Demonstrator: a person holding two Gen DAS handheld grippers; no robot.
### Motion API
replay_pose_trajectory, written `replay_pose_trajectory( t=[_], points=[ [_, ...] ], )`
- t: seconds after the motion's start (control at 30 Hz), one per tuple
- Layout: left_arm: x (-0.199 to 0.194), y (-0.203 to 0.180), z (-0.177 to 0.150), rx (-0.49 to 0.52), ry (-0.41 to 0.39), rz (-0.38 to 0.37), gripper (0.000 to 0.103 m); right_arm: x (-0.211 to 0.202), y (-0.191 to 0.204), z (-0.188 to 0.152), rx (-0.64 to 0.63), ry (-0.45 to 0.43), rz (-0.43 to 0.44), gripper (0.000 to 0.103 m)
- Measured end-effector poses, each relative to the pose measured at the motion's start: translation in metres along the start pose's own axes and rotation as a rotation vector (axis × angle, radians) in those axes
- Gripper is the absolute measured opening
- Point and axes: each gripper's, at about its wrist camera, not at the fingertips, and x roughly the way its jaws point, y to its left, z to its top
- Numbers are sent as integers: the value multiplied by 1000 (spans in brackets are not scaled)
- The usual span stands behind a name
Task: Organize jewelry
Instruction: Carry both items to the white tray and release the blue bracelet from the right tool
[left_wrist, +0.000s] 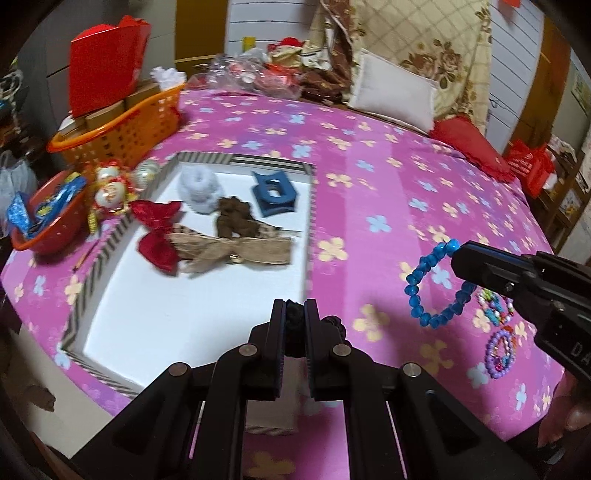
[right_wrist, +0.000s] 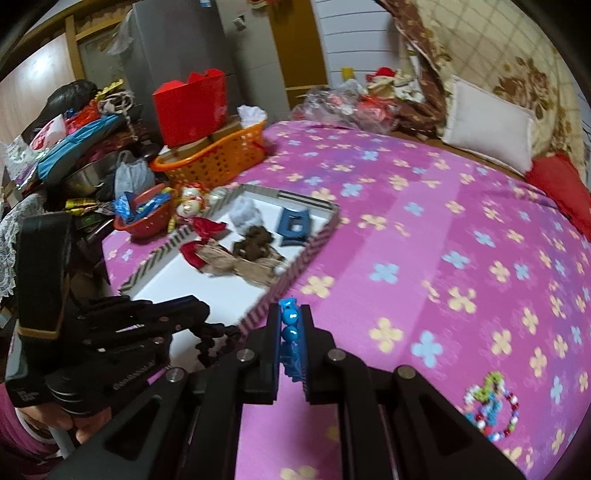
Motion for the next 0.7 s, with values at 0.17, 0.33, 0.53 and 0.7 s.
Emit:
replay_pose_trajectory(
  t=[0.17,0.33,0.53,0.7],
  points=[
    [-3,28,4,-38,-8,33,5,15,30,16,-37,2,43,8],
    [-4,64,6,-88,-10,74,5,33,55,26,-59,21,83,8],
    [9,106,5,-164,19,112,5,70,84,27,-72,81,144,8],
    [26,129,9,-204,39,145,5,111,92,22,-92,146,124,8]
  ],
)
